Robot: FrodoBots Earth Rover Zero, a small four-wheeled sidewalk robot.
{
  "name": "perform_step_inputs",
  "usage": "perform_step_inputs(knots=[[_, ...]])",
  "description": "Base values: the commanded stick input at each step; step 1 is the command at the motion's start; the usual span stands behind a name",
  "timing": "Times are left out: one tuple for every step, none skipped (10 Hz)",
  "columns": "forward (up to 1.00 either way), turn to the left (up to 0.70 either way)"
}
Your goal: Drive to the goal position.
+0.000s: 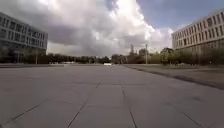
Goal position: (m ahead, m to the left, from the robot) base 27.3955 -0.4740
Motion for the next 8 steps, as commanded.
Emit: perform_step_inputs(knots=[[0.45,0.0],[0.45,0.0],[0.45,0.0],[0.45,0.0],[0.45,0.0],[0.45,0.0],[0.45,0.0],[0.45,0.0]])
